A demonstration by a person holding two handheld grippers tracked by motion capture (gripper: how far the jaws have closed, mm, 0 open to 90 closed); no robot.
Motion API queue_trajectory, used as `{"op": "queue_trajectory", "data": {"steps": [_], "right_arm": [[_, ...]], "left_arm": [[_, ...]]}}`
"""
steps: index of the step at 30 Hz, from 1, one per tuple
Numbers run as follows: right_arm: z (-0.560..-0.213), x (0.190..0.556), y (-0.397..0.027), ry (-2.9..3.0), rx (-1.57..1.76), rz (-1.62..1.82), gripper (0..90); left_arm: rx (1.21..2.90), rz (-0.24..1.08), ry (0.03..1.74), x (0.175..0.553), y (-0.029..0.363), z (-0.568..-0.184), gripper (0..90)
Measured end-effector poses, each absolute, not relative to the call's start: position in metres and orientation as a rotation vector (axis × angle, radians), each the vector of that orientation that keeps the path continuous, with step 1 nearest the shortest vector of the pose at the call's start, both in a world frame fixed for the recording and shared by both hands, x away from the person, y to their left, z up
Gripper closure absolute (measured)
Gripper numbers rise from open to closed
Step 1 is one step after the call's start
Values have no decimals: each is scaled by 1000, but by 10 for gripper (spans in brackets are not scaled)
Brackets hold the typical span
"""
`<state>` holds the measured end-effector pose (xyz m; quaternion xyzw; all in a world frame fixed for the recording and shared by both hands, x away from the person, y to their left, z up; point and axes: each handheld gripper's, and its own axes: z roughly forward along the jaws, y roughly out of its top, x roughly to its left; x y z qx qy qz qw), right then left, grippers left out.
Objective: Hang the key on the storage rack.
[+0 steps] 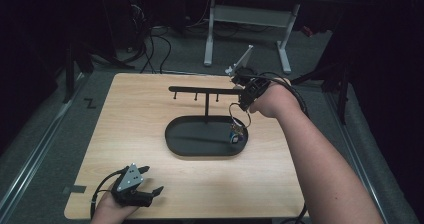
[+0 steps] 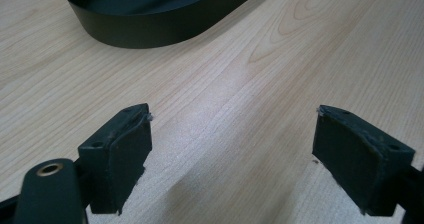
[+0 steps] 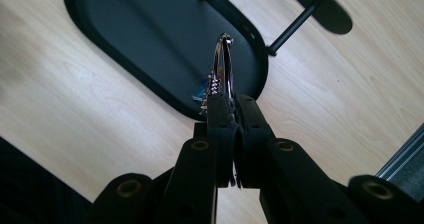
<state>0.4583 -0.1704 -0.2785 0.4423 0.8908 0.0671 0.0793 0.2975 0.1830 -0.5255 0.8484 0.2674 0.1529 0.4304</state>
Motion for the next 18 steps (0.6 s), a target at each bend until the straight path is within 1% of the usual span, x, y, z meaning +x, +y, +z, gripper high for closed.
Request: {"op": "queue_trajectory", "data": {"steps": [6,18], "right_arm": [[-284,477,-177,2657,1349,213,877],[-292,493,-180,2648,1387,226,876]], "left_arm": [[2128,386,659,297,183,-526,163],[2134,384,652,297,182,-526,163]]}}
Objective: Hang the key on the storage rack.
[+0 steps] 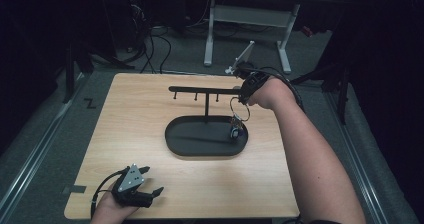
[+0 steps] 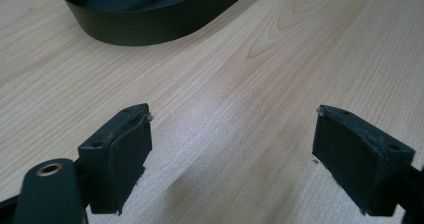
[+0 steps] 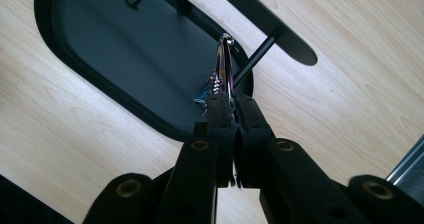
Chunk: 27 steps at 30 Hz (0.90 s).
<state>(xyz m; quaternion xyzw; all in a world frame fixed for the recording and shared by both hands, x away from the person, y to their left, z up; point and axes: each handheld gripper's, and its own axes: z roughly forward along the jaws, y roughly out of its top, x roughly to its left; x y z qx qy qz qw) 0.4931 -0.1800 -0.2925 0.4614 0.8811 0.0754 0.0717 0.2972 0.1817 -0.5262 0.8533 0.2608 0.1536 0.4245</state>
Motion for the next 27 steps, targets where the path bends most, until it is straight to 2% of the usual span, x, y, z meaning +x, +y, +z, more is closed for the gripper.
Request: {"op": "queue_trajectory", "data": {"steps": [14,18,23,27], "right_arm": [[-299,507,-187,2644,1382,259,863],[-296,505,-186,2619,1392,288,781],[-292,497,-189,2592,1395,296,744],[-294,489,-195,2581,1404,306,677]], "left_arm": [[2152,383,644,298,179,-529,163],[2156,382,642,298,179,-528,164],[2162,382,638,298,179,-528,163],[2162,382,638,298,178,-528,163]]}}
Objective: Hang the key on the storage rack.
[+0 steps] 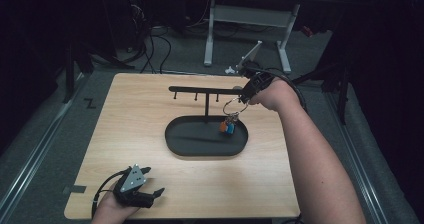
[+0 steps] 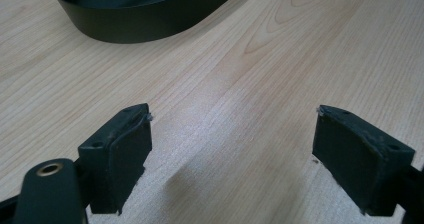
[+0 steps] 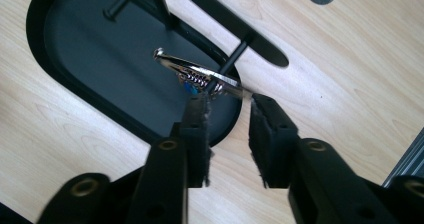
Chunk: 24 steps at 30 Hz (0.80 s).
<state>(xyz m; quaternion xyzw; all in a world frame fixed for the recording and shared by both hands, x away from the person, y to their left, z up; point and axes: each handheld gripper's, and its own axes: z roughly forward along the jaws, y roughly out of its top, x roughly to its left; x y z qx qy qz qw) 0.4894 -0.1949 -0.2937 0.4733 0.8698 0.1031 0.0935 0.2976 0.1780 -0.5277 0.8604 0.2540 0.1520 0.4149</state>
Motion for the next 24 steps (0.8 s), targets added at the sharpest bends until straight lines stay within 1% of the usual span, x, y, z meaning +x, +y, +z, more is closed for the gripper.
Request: {"op": "queue_trajectory", "data": {"steps": [2,3,4,5,8,11,14,16,18,24], "right_arm": [[-295,487,-196,2574,1419,303,668],[-296,486,-198,2572,1418,300,656],[-299,483,-201,2562,1436,309,627],[-299,483,-201,2562,1436,309,627],[-305,477,-205,2568,1430,329,589],[-308,474,-206,2565,1429,336,577],[-316,469,-207,2545,1415,343,512],[-317,468,-207,2530,1412,335,507],[-323,463,-210,2517,1405,358,484],[-336,452,-213,2487,1402,392,467]], "left_arm": [[2162,382,638,298,178,-528,164],[2163,382,639,298,178,-528,164],[2160,387,638,298,177,-528,163],[2160,387,638,298,177,-528,163],[2162,391,640,297,177,-528,164],[2161,388,646,297,178,-529,163],[2159,391,647,297,178,-529,163],[2158,391,647,297,178,-528,164],[2158,391,648,297,178,-529,163],[2162,392,649,298,178,-529,163]]}}
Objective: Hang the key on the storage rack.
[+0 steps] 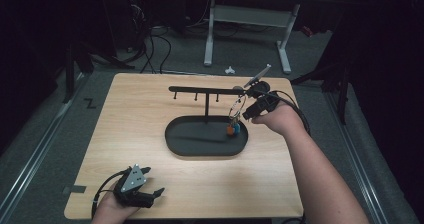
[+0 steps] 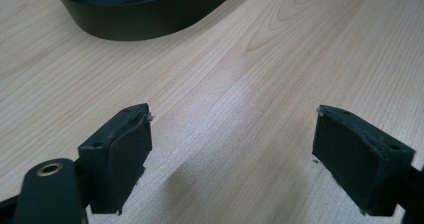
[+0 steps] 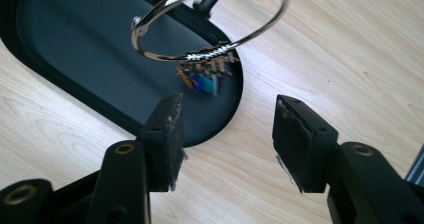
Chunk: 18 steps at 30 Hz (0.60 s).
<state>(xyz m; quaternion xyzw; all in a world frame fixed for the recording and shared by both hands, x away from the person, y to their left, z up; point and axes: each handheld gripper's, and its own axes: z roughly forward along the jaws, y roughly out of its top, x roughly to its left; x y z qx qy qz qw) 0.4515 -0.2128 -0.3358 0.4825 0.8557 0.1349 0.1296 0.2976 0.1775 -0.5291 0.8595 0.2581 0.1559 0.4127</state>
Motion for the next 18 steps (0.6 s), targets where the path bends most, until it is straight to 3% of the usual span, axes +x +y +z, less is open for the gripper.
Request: {"op": "queue_trajectory", "data": {"steps": [11,18], "right_arm": [[-365,429,-220,2405,1432,490,439],[-396,396,-224,2329,1382,564,433]], "left_arm": [[2168,389,651,298,178,-530,163],[2172,392,657,298,177,-531,163]]}}
